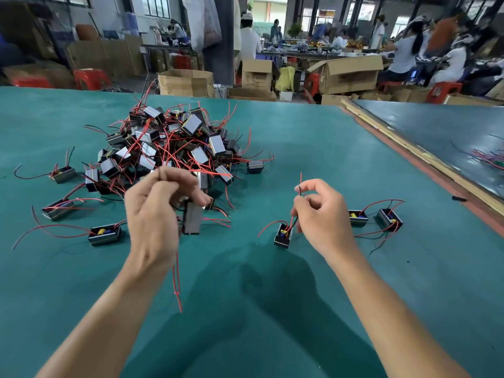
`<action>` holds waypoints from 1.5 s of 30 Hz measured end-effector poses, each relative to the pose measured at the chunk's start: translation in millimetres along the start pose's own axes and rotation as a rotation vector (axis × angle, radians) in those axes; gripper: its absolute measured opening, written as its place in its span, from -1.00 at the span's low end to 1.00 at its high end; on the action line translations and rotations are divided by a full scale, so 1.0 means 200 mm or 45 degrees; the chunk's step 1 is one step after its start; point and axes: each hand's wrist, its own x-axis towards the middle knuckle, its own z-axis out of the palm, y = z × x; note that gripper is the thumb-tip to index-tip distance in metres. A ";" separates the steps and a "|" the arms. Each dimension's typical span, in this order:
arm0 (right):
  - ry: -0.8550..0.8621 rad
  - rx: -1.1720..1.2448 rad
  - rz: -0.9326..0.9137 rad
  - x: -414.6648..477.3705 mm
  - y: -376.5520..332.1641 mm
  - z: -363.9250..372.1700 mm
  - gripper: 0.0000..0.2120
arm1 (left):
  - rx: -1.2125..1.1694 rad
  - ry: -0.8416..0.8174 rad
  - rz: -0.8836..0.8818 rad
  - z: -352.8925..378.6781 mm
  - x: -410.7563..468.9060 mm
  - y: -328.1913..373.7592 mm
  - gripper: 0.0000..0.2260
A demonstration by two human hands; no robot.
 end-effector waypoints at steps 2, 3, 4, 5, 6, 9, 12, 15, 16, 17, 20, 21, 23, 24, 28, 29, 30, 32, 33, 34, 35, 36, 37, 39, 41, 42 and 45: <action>-0.002 0.002 -0.002 0.00 0.00 0.00 -0.78 | 0.103 0.048 0.110 -0.02 0.01 0.01 -0.75; -0.007 0.003 -0.002 0.00 -0.01 0.00 -0.78 | 0.172 0.026 0.167 -0.02 0.01 0.01 -0.75; -0.011 0.005 0.000 0.00 -0.01 0.00 -0.78 | 0.212 -0.022 0.196 -0.02 0.00 0.00 -0.75; -0.013 0.012 0.005 0.00 -0.01 0.00 -0.78 | 0.233 -0.086 0.185 -0.01 -0.02 0.00 -0.75; -0.013 0.025 0.011 0.00 -0.01 0.00 -0.79 | 0.242 -0.149 0.148 0.00 -0.03 0.00 -0.76; 0.007 0.074 0.027 0.00 -0.01 0.00 -0.82 | 0.192 -0.393 -0.141 0.03 -0.05 0.01 -0.77; 0.054 0.084 0.014 0.00 -0.01 0.00 -0.82 | 0.681 -0.786 -0.276 0.02 -0.06 0.00 -0.77; 0.161 0.083 -0.031 0.00 -0.01 0.00 -0.80 | 1.336 -0.938 0.146 0.03 -0.10 -0.03 -0.75; 0.201 0.082 -0.052 0.00 -0.02 0.00 -0.80 | 1.338 -0.859 0.254 0.04 -0.11 -0.01 -0.75; 0.238 0.082 -0.075 0.00 -0.02 -0.01 -0.80 | 1.305 -0.745 0.330 0.05 -0.11 0.01 -0.73; 0.293 0.065 -0.129 0.01 -0.02 -0.01 -0.80 | 1.224 -0.328 0.535 0.00 -0.05 0.06 -0.69; 0.286 0.047 -0.139 0.00 -0.02 -0.01 -0.81 | 1.198 -0.275 0.559 -0.01 -0.03 0.06 -0.67; 0.223 0.013 -0.144 0.00 -0.02 0.00 -0.82 | 1.149 -0.409 0.541 -0.01 -0.04 0.06 -0.61; 0.171 0.002 -0.137 0.00 -0.02 0.01 -0.81 | 1.148 -0.556 0.508 0.01 -0.06 0.05 -0.60; 0.031 -0.068 -0.108 -0.02 -0.01 0.03 -0.80 | 1.294 -1.215 0.247 0.09 -0.18 -0.08 -0.64; 0.022 -0.081 -0.107 -0.02 -0.01 0.03 -0.81 | 1.306 -1.274 0.207 0.09 -0.20 -0.11 -0.70; 0.010 -0.082 -0.099 -0.02 -0.02 0.03 -0.82 | 1.298 -1.278 0.178 0.09 -0.21 -0.13 -0.76; -0.020 -0.060 -0.065 -0.01 -0.02 0.02 -0.83 | 1.234 -1.172 0.168 0.08 -0.20 -0.14 -0.78; -0.033 -0.046 -0.042 -0.01 -0.02 0.02 -0.82 | 1.199 -1.088 0.182 0.08 -0.19 -0.14 -0.75; -0.045 -0.030 -0.020 -0.01 -0.03 0.02 -0.82 | 1.175 -1.008 0.197 0.07 -0.18 -0.14 -0.72; -0.059 -0.015 0.001 -0.01 -0.03 0.02 -0.81 | 1.163 -0.939 0.208 0.07 -0.16 -0.13 -0.71; -0.073 0.004 0.018 -0.01 -0.03 0.02 -0.81 | 1.164 -0.885 0.211 0.06 -0.15 -0.13 -0.71; -0.085 0.030 0.031 -0.02 -0.04 0.02 -0.81 | 1.171 -0.850 0.197 0.06 -0.14 -0.12 -0.71; -0.105 0.089 0.043 -0.02 -0.04 0.03 -0.79 | 1.181 -0.819 0.112 0.05 -0.14 -0.11 -0.73; -0.124 0.129 0.054 -0.02 -0.04 0.03 -0.78 | 1.183 -0.820 0.011 0.05 -0.14 -0.10 -0.77; -0.132 0.144 0.063 -0.02 -0.03 0.04 -0.78 | 1.176 -0.824 -0.030 0.05 -0.14 -0.10 -0.78; -0.137 0.161 0.081 -0.01 -0.03 0.03 -0.78 | 1.127 -0.820 -0.090 0.05 -0.13 -0.09 -0.72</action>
